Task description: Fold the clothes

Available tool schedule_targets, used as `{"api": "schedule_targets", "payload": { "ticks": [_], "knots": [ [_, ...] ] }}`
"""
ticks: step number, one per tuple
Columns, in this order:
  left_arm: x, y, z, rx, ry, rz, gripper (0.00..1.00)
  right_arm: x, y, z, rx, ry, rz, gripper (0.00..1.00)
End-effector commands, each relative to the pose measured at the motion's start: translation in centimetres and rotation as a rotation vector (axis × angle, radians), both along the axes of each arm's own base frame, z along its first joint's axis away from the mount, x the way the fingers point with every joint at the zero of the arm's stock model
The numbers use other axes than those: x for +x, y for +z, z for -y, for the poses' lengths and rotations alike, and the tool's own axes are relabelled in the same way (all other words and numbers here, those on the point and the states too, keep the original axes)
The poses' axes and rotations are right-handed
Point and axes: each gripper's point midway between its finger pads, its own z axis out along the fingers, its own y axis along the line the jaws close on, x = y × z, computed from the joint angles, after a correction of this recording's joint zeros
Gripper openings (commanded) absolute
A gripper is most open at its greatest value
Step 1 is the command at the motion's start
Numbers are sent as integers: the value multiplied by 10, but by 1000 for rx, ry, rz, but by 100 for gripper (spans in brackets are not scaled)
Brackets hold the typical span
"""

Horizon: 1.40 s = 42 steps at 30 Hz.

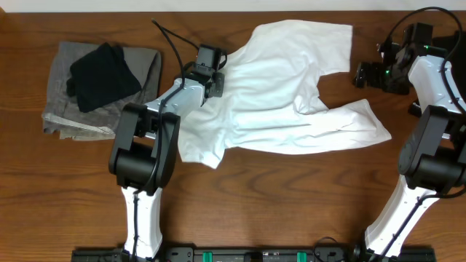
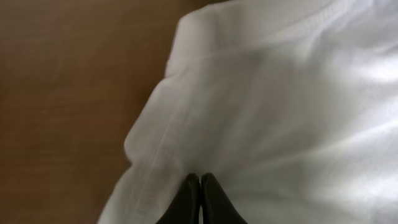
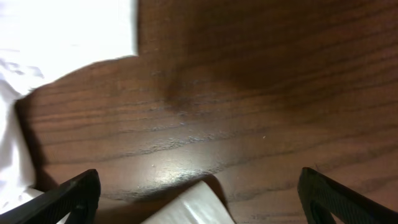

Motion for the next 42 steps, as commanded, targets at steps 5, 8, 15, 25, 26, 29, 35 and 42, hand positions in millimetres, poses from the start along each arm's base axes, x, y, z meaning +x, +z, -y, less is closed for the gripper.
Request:
{"api": "schedule_targets", "payload": {
  "ticks": [5, 8, 15, 25, 26, 29, 35, 42],
  "knots": [
    [-83, -12, -41, 111, 162, -292, 6, 6, 12, 3, -6, -4, 31, 99],
    [-107, 6, -48, 104, 243, -355, 6, 6, 12, 3, -7, -4, 31, 99],
    [-99, 73, -44, 29, 244, -209, 7, 6, 12, 3, -6, -4, 31, 99],
    [-28, 245, 31, -426, 1, 382, 6, 6, 12, 3, -7, -4, 31, 99],
    [-22, 247, 35, -442, -10, 405, 6, 6, 12, 3, -6, -4, 31, 99],
    [5, 238, 53, -499, -57, 457, 6, 6, 12, 3, -6, -4, 31, 99],
    [55, 188, 92, -601, -182, 532, 6, 6, 12, 3, -7, -4, 31, 99],
    [84, 109, 102, -596, -175, 485, 6, 6, 12, 3, -7, -4, 31, 99]
  ]
}}
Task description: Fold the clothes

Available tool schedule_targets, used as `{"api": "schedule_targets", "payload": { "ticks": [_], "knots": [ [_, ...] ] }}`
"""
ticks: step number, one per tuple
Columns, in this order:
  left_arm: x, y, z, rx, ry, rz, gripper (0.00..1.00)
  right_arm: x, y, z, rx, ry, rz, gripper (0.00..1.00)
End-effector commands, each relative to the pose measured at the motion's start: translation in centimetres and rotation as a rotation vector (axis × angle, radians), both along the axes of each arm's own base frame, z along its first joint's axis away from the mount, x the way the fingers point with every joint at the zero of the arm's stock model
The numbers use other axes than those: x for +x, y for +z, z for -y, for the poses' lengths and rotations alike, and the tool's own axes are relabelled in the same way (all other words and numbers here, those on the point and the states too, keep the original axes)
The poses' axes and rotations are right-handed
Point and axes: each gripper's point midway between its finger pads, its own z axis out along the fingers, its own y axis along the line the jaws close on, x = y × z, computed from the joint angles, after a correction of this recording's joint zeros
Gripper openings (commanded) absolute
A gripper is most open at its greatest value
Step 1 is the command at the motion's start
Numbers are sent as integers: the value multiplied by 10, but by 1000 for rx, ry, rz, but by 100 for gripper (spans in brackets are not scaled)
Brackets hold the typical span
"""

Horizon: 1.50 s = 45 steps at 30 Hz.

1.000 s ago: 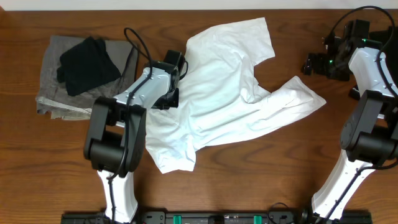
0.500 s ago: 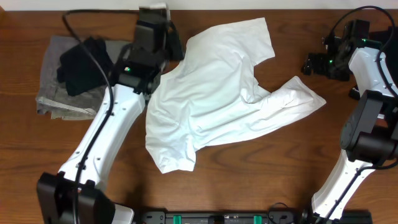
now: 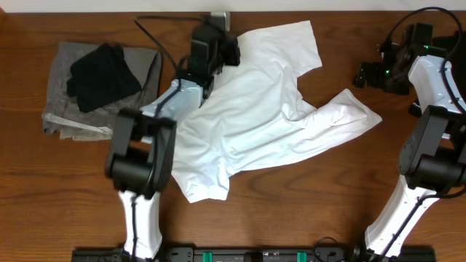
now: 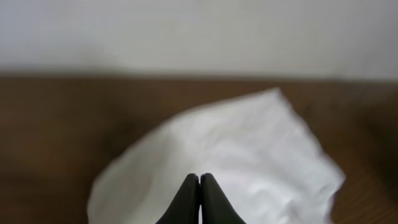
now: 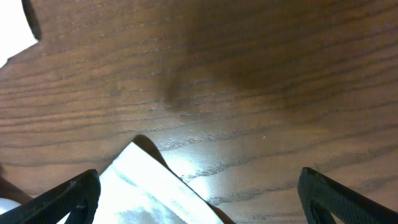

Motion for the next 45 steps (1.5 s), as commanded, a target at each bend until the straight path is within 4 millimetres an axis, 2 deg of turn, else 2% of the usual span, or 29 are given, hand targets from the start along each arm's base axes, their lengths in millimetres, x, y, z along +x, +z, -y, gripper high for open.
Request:
{"api": "schedule_targets", "payload": {
  "ticks": [1, 6, 12, 15, 20, 23, 27, 29, 32, 34, 37, 39, 42, 45],
  "knots": [
    [11, -8, 9, -2, -31, 10, 6, 6, 12, 3, -7, -4, 31, 99],
    [23, -38, 12, 29, -39, -9, 6, 6, 12, 3, -6, -4, 30, 99],
    [23, -81, -10, 149, 33, -79, 6, 6, 12, 3, -6, -4, 30, 99],
    [15, -103, -32, 233, 87, -160, 6, 6, 12, 3, -6, -4, 30, 99],
    [0, -128, -73, 317, 166, -298, 6, 6, 12, 3, -6, -4, 30, 99],
    [-11, -135, -88, 339, 178, -372, 6, 6, 12, 3, -6, -4, 31, 99],
    [-13, -120, -92, 339, 183, -375, 6, 6, 12, 3, -6, -4, 30, 99],
    [-11, -103, -90, 330, 184, -353, 6, 6, 12, 3, -6, -4, 30, 99],
    [-7, -66, -83, 310, 182, -290, 6, 6, 12, 2, -1, -5, 33, 99],
    [-7, -42, -78, 298, 177, -252, 6, 13, 16, -9, 64, -1, 67, 99],
    [-14, -5, -72, 288, 168, -218, 6, 9, 26, -44, 255, 69, 76, 99],
    [-21, 10, -73, 288, 165, -217, 6, 4, 28, -53, 293, 116, 72, 99],
    [-33, 21, -75, 299, 161, -245, 6, -14, 23, -56, 311, 101, -10, 99],
    [-50, 17, -80, 323, 153, -311, 6, -38, 16, -56, 288, 80, -124, 99]
  ]
}}
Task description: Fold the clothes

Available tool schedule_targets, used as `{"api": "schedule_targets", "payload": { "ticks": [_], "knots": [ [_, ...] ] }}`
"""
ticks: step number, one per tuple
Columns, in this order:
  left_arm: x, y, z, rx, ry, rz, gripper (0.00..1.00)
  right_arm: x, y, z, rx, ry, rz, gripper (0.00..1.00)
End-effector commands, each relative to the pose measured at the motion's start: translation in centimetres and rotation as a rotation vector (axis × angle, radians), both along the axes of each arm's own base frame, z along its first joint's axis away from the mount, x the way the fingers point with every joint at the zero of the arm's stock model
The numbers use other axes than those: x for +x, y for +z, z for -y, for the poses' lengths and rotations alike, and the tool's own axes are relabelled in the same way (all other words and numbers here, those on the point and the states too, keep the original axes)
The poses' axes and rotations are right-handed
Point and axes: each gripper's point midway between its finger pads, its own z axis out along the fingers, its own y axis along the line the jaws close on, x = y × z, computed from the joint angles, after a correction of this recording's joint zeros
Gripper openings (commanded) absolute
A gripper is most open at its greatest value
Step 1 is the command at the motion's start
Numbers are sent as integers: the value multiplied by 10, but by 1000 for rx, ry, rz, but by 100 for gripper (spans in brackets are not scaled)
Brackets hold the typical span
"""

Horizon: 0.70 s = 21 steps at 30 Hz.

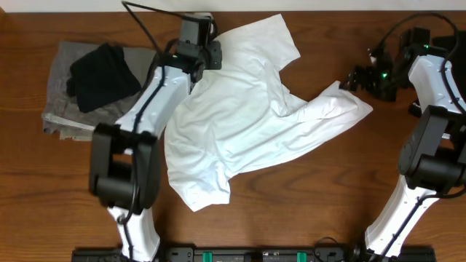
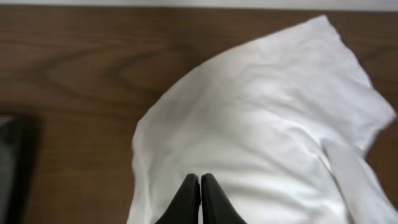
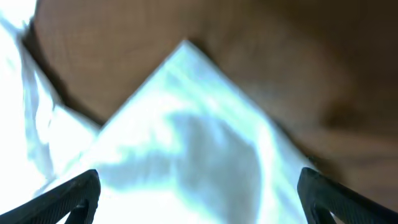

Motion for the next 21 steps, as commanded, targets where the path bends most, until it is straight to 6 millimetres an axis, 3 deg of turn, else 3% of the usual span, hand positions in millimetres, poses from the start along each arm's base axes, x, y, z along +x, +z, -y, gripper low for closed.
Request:
{"api": "schedule_targets", "payload": {
  "ticks": [1, 8, 16, 21],
  "knots": [
    [-13, -13, -8, 35, 5, -75, 6, -10, 11, -4, -6, 30, -24, 99],
    [-36, -51, -14, 76, 4, -221, 6, -31, 14, -35, 41, 110, -98, 99],
    [-25, -85, -11, 79, 3, -232, 6, -32, 11, -83, 25, 250, -82, 99],
    [-19, -116, -9, 85, 3, -251, 7, -32, 4, -88, -39, 264, -88, 99]
  ]
}}
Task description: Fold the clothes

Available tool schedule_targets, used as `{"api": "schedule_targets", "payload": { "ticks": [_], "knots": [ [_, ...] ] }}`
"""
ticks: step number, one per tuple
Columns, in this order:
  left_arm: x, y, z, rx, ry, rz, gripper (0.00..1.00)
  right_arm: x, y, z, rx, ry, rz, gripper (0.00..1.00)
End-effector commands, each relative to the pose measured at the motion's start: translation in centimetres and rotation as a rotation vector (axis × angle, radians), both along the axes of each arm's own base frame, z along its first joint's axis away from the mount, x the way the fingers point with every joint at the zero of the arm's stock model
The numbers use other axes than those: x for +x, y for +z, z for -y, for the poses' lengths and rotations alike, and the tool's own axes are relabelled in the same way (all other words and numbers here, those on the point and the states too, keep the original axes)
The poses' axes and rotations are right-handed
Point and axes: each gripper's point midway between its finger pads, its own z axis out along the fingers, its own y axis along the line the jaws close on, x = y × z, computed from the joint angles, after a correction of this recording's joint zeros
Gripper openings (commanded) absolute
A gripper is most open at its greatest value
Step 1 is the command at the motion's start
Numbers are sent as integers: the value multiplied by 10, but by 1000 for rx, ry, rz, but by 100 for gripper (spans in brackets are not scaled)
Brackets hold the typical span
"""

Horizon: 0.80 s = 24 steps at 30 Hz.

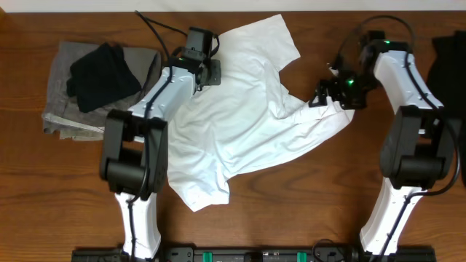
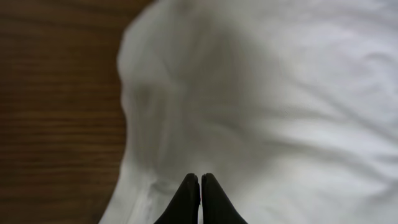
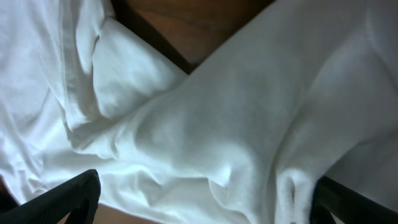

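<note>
A white T-shirt (image 1: pixel 247 109) lies spread and creased across the middle of the wooden table. My left gripper (image 1: pixel 211 71) is at the shirt's upper left edge. In the left wrist view its black fingers (image 2: pixel 199 190) are pressed together, shut on the white cloth (image 2: pixel 280 93) close below. My right gripper (image 1: pixel 326 98) is over the shirt's right-hand corner. It stands open, with its two fingers far apart at the bottom corners of the right wrist view (image 3: pixel 205 205). Bunched shirt folds (image 3: pixel 217 112) lie between and beyond them.
A grey cloth (image 1: pixel 58 102) with a black garment (image 1: pixel 102 73) on top lies at the far left. Something dark (image 1: pixel 445 51) shows at the right edge. Bare wood (image 1: pixel 306 196) runs along the front, and the table's back edge (image 1: pixel 328 10) is just behind the shirt.
My right gripper has moved left, from beside the shirt's right tip to over that corner, which now lies a little further left. My left gripper, still shut, is lower and closer to the cloth.
At first the shirt lay further right, my left gripper shut at its left edge and my right gripper open over bare wood. At each later moment the shirt lay further left and back with the left gripper. Now the right gripper is open over the shirt's right corner.
</note>
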Motion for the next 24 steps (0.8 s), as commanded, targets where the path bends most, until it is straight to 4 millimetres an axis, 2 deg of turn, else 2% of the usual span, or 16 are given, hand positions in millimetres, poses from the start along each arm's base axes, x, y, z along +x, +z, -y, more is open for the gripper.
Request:
{"api": "schedule_targets", "payload": {
  "ticks": [1, 5, 7, 9, 13, 18, 24],
  "knots": [
    [-3, -31, -3, 24, -2, -44, 6, 2, 6, -4, -26, 18, 34, 99],
    [-5, -46, -4, 30, -2, -67, 6, -5, 1, -2, -57, 27, 9, 99],
    [-6, -50, -4, 32, -2, -75, 6, -14, -7, 9, -129, -8, -43, 99],
    [-6, -52, -4, 34, -2, -78, 7, -27, -17, 30, -255, -87, -110, 99],
    [-3, -50, -4, 30, -1, -66, 6, -63, -33, 62, -451, -192, -254, 99],
    [-1, -49, -6, 29, 3, -60, 6, -107, -44, 88, -644, -286, -393, 99],
    [-1, -50, -9, 29, 10, -61, 6, -147, -55, 94, -723, -344, -511, 99]
  ]
}}
